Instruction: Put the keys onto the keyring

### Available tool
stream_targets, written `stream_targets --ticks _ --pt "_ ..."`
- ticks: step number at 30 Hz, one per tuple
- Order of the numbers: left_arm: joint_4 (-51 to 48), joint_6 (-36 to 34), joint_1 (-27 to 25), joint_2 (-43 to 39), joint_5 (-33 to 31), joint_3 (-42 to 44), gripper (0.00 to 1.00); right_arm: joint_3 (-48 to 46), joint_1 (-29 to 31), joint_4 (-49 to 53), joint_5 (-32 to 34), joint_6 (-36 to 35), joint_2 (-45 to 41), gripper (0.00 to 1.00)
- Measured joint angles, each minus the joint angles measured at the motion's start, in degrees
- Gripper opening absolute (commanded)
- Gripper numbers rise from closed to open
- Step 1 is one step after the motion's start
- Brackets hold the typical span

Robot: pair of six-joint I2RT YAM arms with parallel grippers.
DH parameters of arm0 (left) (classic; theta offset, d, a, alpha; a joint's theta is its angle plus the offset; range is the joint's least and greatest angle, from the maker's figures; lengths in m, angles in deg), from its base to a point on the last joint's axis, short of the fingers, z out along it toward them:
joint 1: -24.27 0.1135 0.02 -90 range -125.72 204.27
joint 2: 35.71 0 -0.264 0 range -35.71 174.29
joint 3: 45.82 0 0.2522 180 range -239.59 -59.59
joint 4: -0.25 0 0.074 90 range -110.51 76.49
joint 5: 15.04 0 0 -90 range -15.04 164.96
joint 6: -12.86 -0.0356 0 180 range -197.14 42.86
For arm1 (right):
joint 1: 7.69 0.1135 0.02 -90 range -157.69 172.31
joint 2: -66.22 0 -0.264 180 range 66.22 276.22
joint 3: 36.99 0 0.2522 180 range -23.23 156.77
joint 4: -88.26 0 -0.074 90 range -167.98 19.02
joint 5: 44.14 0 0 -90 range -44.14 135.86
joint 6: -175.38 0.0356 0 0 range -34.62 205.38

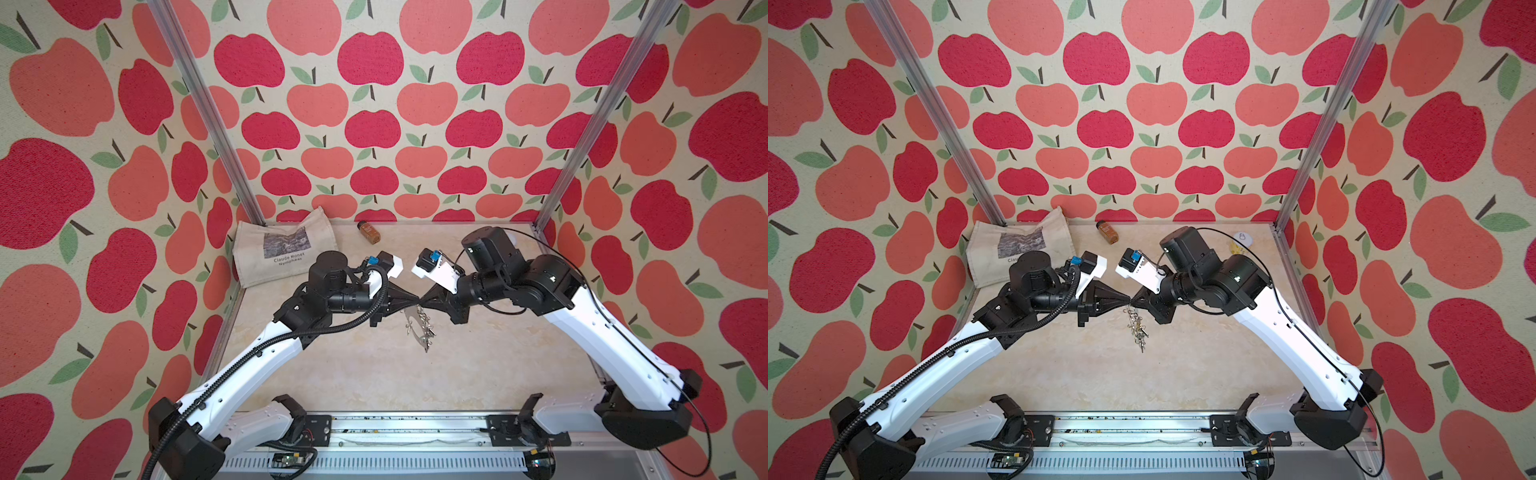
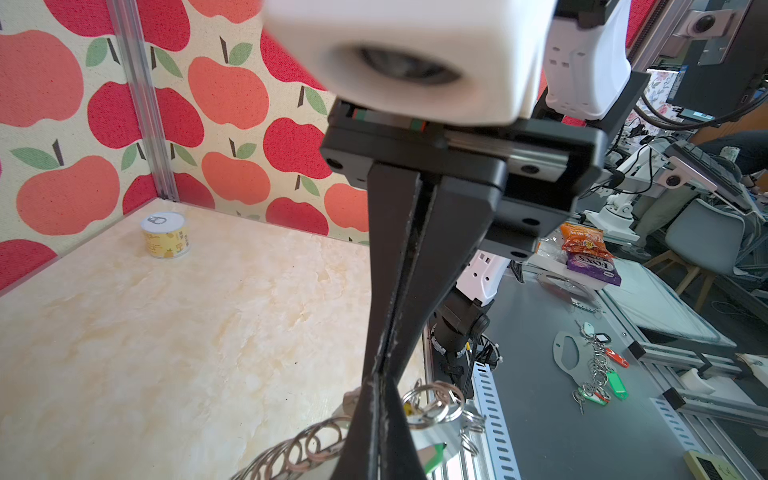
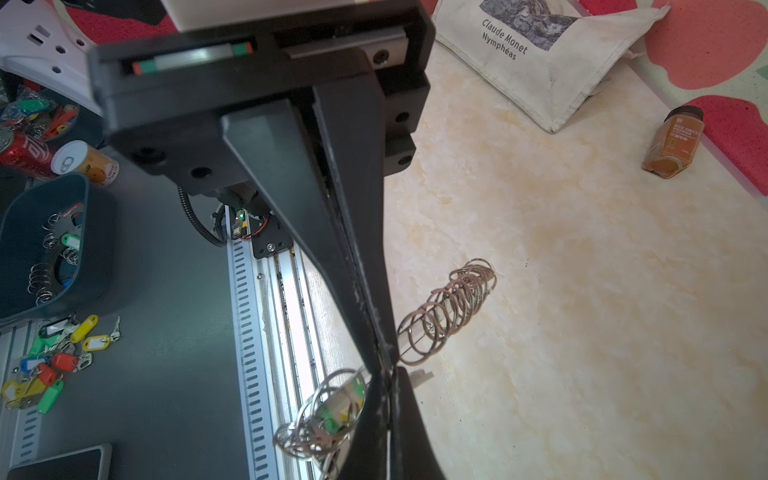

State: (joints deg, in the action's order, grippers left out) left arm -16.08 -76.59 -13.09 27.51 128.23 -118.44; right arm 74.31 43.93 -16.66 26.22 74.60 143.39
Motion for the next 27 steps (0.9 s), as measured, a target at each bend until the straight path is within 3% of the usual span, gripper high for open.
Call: stream_targets --ticks 10,23,27 --pt "0.2 0.0 0.0 -0.3 -0.2 0.0 0.00 0.0 0.0 -0.3 -0.1 0.0 -0.2 0.01" --pt "0.3 0.0 0.0 -1.8 -0.3 -1.9 0.00 0.0 0.0 -3.7 -1.0 0.5 -2.1 0.33" --pt "0.3 0.0 0.0 -2.4 -0.3 -2.5 0.00 -0.1 0.0 -4.8 -0.9 0.4 -3.1 0.37"
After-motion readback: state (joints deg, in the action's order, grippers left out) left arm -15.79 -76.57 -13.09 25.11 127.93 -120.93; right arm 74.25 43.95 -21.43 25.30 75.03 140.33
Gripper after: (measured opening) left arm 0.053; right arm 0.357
